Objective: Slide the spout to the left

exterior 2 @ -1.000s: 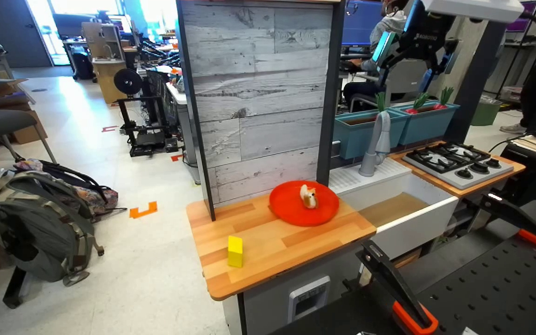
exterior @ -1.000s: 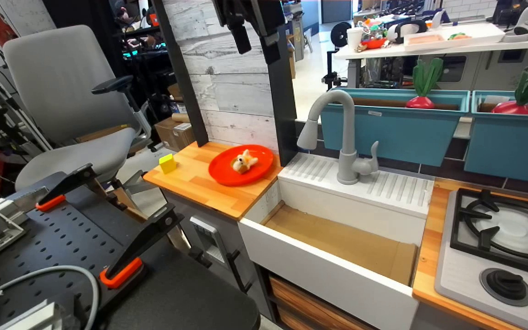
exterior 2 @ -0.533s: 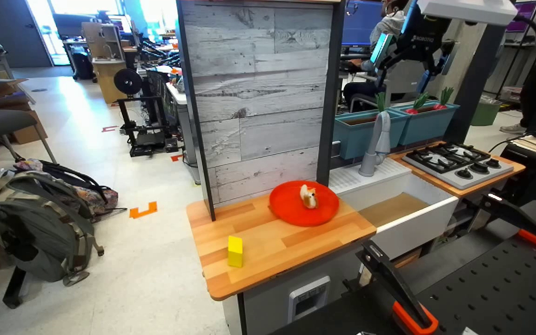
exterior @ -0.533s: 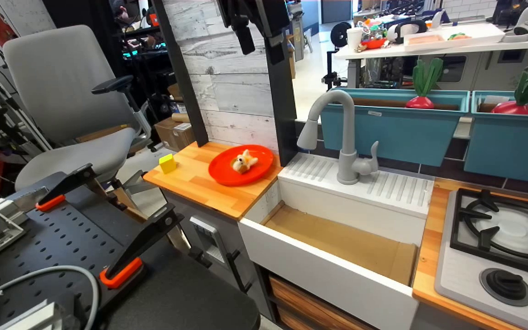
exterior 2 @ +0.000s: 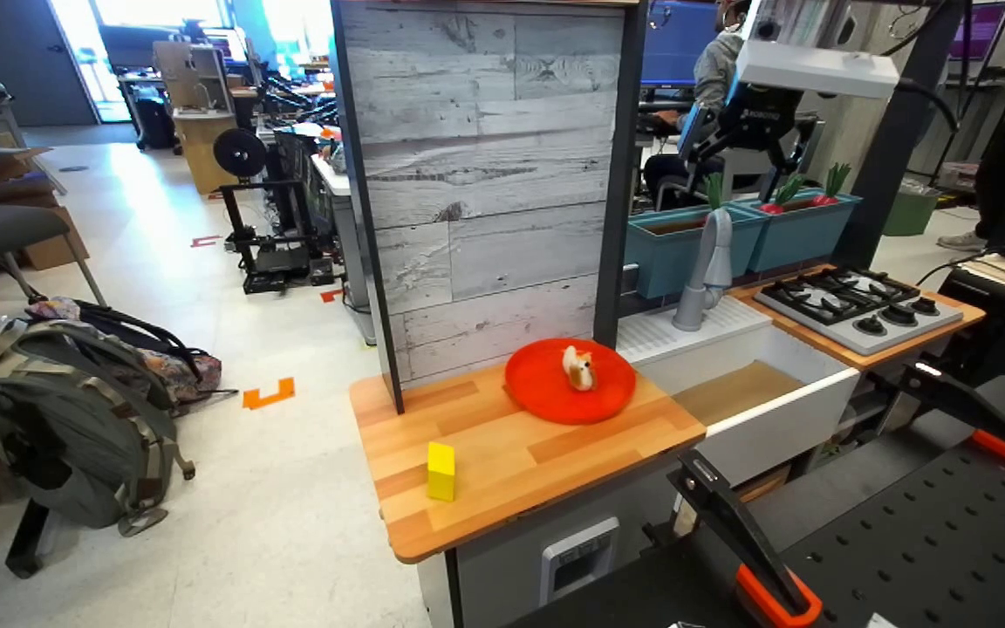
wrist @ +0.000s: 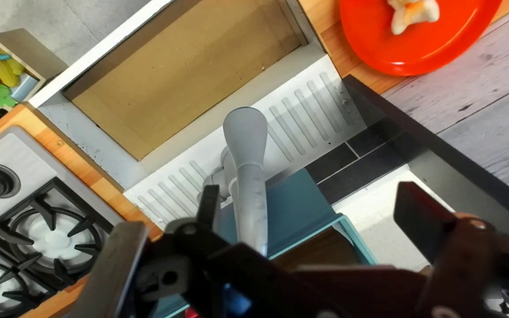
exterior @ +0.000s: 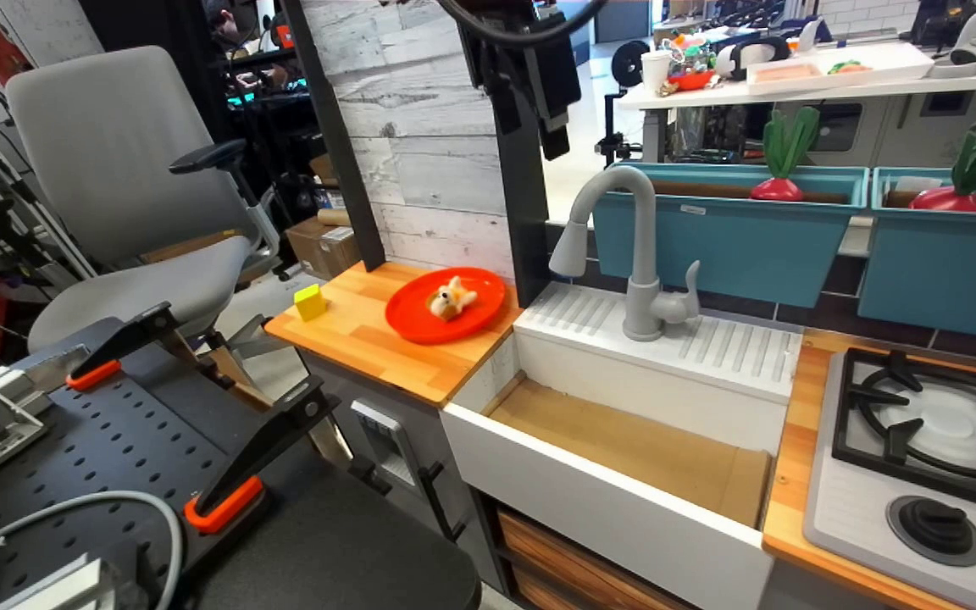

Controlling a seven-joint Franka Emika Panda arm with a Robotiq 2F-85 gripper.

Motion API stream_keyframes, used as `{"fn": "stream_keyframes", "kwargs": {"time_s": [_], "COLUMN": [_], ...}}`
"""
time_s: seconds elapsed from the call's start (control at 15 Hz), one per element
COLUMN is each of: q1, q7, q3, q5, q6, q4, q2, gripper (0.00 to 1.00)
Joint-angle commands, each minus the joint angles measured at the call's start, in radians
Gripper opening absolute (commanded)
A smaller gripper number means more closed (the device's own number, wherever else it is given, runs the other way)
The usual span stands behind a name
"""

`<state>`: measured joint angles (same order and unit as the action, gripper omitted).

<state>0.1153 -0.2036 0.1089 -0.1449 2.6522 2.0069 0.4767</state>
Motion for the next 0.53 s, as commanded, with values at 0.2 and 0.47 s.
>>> {"fn": "stream_keyframes", "kwargs": {"time_s": [0.2,0.47], "q1": [-0.009,-0.016], "q7": [-0.070,-0.092], "q3": [0.034,0.057], "q5": [0.007,0.015], "q6": [-0.017,-0.033], "q4": [-0.192,-0.242], "q2": [0.198,0.256], "gripper": [1.00,0.73]}}
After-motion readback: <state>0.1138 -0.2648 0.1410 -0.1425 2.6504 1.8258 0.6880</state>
